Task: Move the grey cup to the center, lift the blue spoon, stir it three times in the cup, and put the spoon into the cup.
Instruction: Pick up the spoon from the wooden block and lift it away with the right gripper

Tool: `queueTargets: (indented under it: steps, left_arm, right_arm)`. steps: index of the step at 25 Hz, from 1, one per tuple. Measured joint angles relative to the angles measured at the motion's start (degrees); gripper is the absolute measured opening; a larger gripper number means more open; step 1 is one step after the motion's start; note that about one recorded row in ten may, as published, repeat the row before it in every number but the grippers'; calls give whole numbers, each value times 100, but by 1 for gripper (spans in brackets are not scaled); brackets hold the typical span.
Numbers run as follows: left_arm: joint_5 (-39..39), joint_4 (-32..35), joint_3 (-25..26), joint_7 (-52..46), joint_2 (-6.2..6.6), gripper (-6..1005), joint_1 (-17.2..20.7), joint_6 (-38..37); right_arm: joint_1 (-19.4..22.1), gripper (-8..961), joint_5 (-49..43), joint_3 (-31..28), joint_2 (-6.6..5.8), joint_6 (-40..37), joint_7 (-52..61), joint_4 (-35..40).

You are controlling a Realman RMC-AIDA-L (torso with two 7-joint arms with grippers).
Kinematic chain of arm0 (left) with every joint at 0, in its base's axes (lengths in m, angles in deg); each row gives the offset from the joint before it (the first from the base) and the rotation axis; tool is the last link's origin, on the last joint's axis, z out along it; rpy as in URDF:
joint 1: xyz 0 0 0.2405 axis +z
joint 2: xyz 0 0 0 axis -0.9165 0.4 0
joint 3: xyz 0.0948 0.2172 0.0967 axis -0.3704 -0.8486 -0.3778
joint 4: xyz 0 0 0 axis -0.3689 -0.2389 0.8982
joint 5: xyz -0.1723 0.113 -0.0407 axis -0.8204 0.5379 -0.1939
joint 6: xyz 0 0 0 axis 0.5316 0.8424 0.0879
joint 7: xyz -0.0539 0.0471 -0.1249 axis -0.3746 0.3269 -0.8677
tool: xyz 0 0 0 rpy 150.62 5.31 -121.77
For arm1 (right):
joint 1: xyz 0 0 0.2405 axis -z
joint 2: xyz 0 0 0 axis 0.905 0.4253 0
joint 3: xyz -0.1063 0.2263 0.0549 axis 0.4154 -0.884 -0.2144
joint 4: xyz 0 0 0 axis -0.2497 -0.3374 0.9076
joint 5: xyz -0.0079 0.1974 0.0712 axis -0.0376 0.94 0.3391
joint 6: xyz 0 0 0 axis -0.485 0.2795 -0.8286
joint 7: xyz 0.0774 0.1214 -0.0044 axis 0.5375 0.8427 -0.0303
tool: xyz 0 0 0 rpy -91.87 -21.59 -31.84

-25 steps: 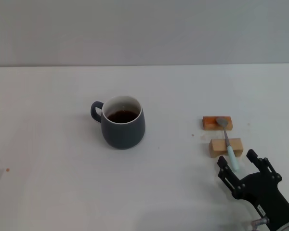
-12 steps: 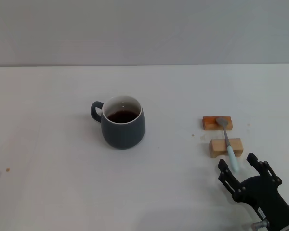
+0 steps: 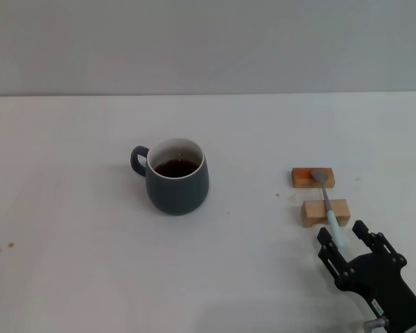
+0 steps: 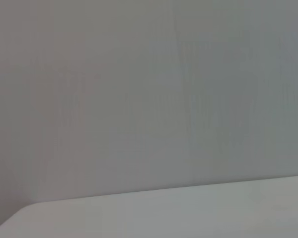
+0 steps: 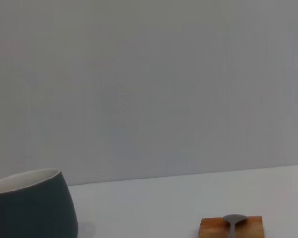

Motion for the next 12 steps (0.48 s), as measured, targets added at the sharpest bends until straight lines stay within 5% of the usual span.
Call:
queueTargets:
  steps: [12]
  left_arm:
    - [0, 35, 0, 0, 0, 854, -14, 0]
  right_arm:
    - [-19, 648, 0, 15, -14, -5, 75, 35]
